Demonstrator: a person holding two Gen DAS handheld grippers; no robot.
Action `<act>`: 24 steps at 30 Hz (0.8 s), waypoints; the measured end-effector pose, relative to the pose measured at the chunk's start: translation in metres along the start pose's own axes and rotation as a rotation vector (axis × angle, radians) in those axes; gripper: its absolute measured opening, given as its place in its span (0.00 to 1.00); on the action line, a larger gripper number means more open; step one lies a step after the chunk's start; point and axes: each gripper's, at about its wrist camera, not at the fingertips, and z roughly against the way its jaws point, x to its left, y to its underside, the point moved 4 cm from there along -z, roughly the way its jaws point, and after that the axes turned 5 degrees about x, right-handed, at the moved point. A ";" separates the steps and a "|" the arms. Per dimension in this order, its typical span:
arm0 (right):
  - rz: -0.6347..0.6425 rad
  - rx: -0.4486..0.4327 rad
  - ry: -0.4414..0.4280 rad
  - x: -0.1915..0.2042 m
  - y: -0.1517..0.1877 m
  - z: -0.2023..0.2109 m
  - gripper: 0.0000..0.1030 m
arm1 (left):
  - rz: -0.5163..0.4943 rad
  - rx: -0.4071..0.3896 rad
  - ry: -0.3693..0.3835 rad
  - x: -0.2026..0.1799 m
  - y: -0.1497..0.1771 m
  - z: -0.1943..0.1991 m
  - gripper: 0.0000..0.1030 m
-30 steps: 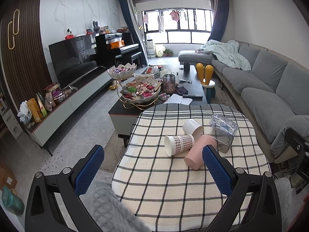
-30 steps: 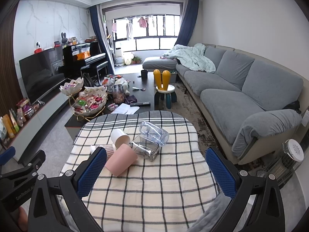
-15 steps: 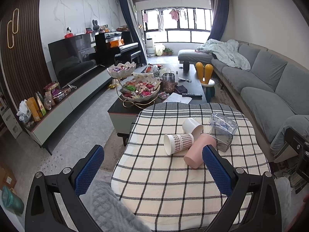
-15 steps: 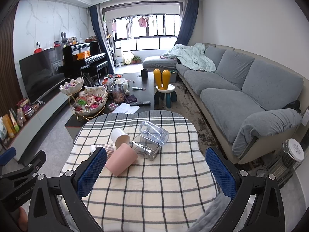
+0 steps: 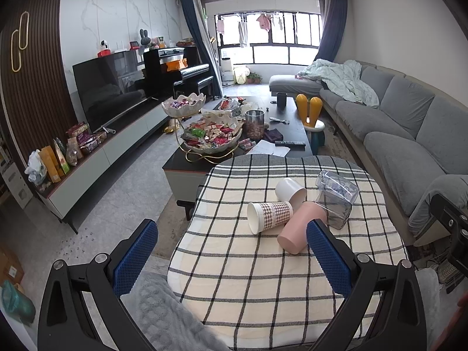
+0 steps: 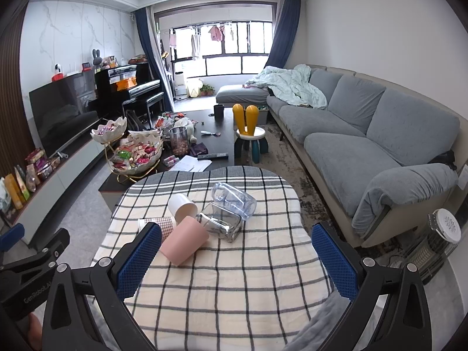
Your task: Flip cup upside down
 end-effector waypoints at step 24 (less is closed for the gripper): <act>0.010 0.011 -0.005 0.002 -0.005 0.001 1.00 | 0.005 0.010 -0.007 0.001 0.002 0.000 1.00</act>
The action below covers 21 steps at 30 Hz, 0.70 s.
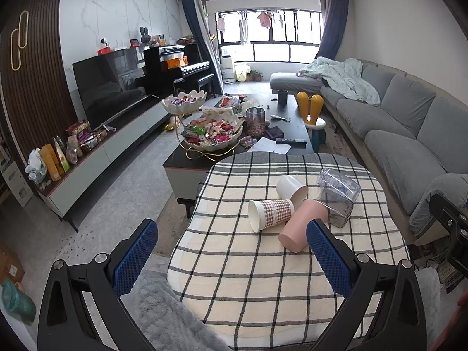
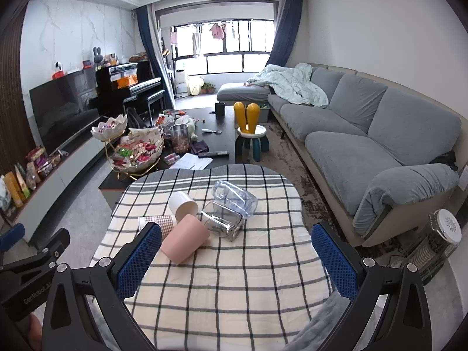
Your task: Flip cup upside down
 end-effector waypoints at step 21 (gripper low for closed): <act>0.133 0.135 -0.064 0.049 -0.040 -0.108 1.00 | 0.062 0.107 -0.039 0.012 -0.028 -0.098 1.00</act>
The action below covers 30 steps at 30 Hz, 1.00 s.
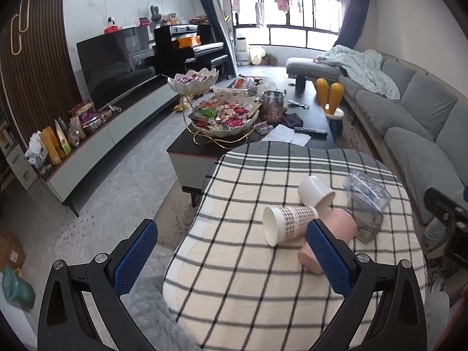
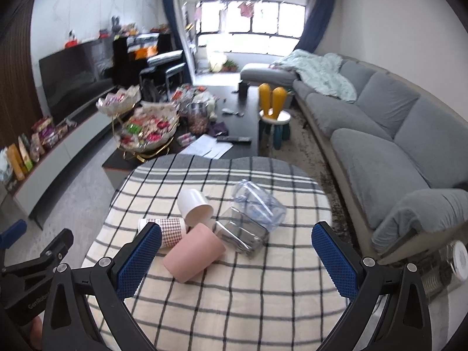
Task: Flip cup upside down
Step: 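Reach the right gripper to the white cup and close on it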
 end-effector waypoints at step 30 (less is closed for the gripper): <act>0.324 0.544 -0.129 0.091 -0.058 -0.251 0.99 | 0.124 0.160 -0.035 0.012 -0.042 -0.156 1.00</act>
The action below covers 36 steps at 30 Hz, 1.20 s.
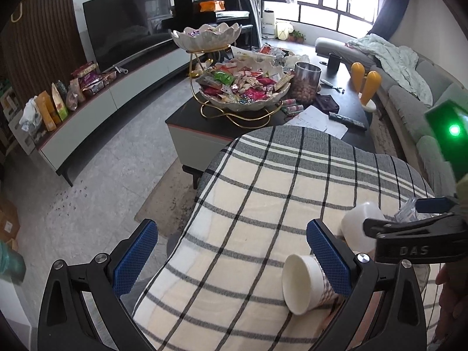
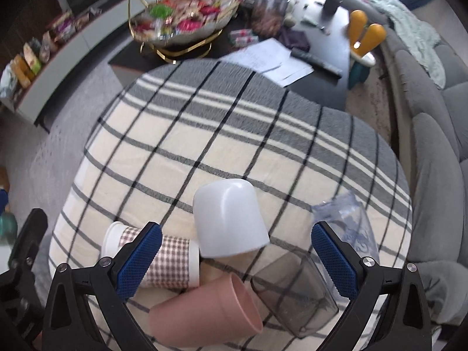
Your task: Flip cup upside down
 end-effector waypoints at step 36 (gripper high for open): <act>-0.053 0.123 -0.070 0.006 0.004 -0.006 0.67 | 0.030 -0.026 0.020 0.006 -0.016 0.009 1.00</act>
